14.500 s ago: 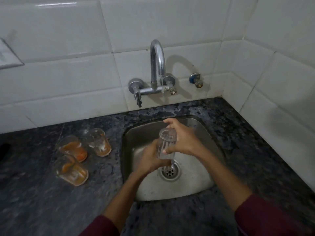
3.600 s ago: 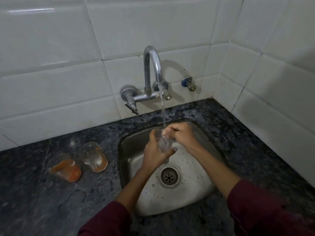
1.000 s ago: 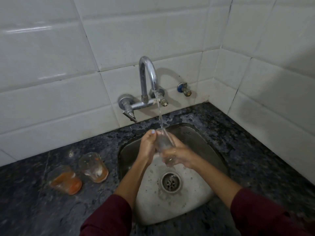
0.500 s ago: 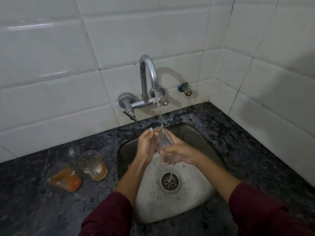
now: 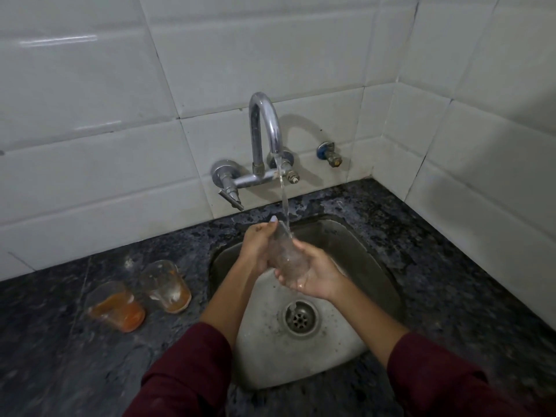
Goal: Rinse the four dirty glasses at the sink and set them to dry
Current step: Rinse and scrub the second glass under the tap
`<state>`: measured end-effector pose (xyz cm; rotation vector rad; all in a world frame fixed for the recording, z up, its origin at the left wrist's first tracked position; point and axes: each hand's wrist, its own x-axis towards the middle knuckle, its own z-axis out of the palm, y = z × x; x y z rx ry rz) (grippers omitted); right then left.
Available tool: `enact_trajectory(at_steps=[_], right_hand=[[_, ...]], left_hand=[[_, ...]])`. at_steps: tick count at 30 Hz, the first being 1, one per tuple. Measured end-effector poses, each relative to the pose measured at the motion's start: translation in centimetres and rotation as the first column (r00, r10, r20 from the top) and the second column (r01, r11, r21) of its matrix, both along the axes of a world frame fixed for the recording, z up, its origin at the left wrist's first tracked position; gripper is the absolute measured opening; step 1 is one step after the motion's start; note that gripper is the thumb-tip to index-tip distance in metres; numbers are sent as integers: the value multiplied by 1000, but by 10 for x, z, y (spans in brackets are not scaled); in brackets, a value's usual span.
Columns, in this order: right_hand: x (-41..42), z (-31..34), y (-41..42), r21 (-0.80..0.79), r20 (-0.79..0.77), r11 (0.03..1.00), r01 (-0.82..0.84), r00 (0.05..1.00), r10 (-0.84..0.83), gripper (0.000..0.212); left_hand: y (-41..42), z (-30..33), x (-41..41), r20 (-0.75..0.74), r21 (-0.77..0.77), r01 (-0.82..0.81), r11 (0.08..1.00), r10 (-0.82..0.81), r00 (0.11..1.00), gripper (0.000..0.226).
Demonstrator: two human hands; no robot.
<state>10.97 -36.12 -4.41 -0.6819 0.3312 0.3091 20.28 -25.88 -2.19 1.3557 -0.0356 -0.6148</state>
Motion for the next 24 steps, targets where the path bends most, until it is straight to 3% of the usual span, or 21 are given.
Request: enact_trajectory(at_steps=[3,6,9,13,18,21,24], right_hand=[[7,-11,0,156,8,981,114,993,-117,49],[5,-24,-7,155,20,982,109,993,-114,46],[-4,-35,-12,-52,24,997,52,998,-50,36],[-13,-45,-10,-498,101,867,15,994,40,70],[-14,-41,-5,-694,174,717,64,981,81,85],[-3,-31,-3,-752,175,655,75,981,89,87],[3,-16,-7,-851,143,522,53,981,134,80]], left_hand=[[1,3,1,-4,77,62,995,-62,998,29],[1,0,-2,59,151,83,985,-93,994,49],[4,-2,-7,153,203,133,970,-166,974,73],[19,-18,-23,205,221,299,928,-344,916,97],[29,-33,-29,307,304,278,911,-370,877,119],[32,-32,-28,338,251,235,939,-313,888,121],[36,-33,-24,316,186,210,960,-261,912,119]])
